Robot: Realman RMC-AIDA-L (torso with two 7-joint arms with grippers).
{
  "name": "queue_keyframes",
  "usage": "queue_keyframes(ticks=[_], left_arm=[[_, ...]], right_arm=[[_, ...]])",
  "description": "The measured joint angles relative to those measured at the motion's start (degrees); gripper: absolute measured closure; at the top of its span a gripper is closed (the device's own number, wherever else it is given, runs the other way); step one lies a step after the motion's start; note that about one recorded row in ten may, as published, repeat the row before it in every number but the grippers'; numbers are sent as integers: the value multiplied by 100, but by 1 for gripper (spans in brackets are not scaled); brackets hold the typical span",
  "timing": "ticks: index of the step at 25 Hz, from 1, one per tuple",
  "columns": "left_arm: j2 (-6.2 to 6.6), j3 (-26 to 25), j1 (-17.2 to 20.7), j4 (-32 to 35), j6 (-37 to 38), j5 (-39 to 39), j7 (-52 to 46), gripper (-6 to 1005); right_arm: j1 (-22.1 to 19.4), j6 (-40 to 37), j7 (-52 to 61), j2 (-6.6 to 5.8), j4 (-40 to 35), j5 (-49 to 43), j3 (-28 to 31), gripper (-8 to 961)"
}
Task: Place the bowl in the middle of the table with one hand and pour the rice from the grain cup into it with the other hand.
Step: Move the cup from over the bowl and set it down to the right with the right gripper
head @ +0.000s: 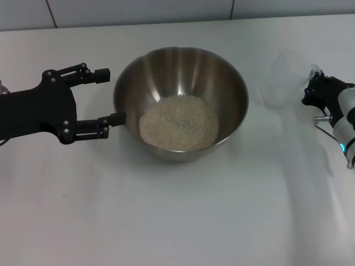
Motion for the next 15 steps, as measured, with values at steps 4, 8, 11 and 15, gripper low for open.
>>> queue_keyframes(ticks=[4,8,11,15], left_arm=[[0,8,-4,0,0,0,0,177],[1,14,-16,0,0,0,0,177],[1,19,-20,0,0,0,0,177],[0,19,-18,0,0,0,0,177]], right_arm=[[-13,9,0,8,0,0,-1,924],[-16,11,0,11,0,0,-1,921],[-16,13,0,11,0,0,-1,919],[-10,14,0,11,1,0,-4,916]])
